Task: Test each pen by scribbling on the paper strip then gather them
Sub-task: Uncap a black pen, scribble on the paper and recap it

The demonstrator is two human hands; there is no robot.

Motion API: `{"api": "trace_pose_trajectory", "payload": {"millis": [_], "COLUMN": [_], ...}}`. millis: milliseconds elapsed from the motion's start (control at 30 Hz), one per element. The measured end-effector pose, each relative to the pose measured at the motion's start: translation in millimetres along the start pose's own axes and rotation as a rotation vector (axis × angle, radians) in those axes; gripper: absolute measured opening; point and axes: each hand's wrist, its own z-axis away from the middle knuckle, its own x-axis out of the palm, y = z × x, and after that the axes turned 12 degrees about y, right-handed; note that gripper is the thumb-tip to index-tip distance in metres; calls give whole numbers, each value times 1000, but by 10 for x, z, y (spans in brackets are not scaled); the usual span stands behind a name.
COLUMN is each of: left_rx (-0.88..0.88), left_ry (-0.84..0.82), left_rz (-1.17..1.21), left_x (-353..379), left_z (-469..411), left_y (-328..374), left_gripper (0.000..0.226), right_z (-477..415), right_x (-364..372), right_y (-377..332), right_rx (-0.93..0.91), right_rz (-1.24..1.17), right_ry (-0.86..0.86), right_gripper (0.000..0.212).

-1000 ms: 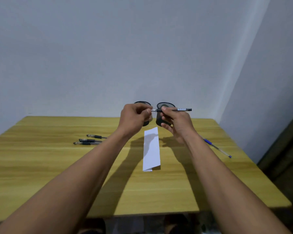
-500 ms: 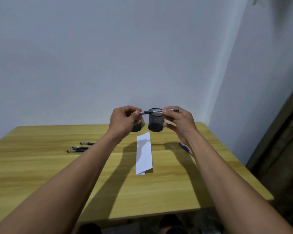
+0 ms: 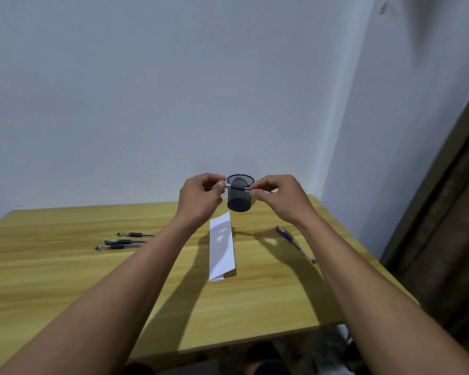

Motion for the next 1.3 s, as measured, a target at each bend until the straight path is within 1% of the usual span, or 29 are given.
{"api": "trace_pose_trajectory", "payload": {"millis": [133,233,400,500,600,700,767,833,967,1100,1300], "left_rx": [173,290,473,604,694,792,818,846,801,769,756], "left_ry": [-11,-80,-327,-489,-650,-819,-898,-936,-1015,-1021,-1025], "left_rz": [-260,-362,-516,-550,-551,-594,-641,-686,-768,-793,-821], "left_x": [215,506,1178,1597,2004,2376,2574,2719,2853,2849,2850], "left_z": [108,239,570,829,1110,1402,1570,1707,1909,1966,1959], "left_y": [18,-15,-56,-41,-71,-120,-160,-206,-338,-416,-436], "left_gripper": [33,39,47,41,37,50,53,52,61,63,64], "right_z": [102,222,450,642,872,1112,1262,1389,1607,1777,2107], "right_x": [-282,-579,-1188,-1531,-1813,-2029,-2130,-2193,-2260,-2273,-2147], "right_y": [136,349,844,1112,1377,1589,1725,1878,2199,2430,2771], "right_rx": [14,9,77,139,195,259,303,358,454,514,625], "right_rz": [116,239,413,512,632,706,731,755,792,790,794], "right_ry": [68,150,325,435,509,577,613,628,652,672,644], "right_gripper": [13,14,13,16,23,20,19,20,22,21,22]}}
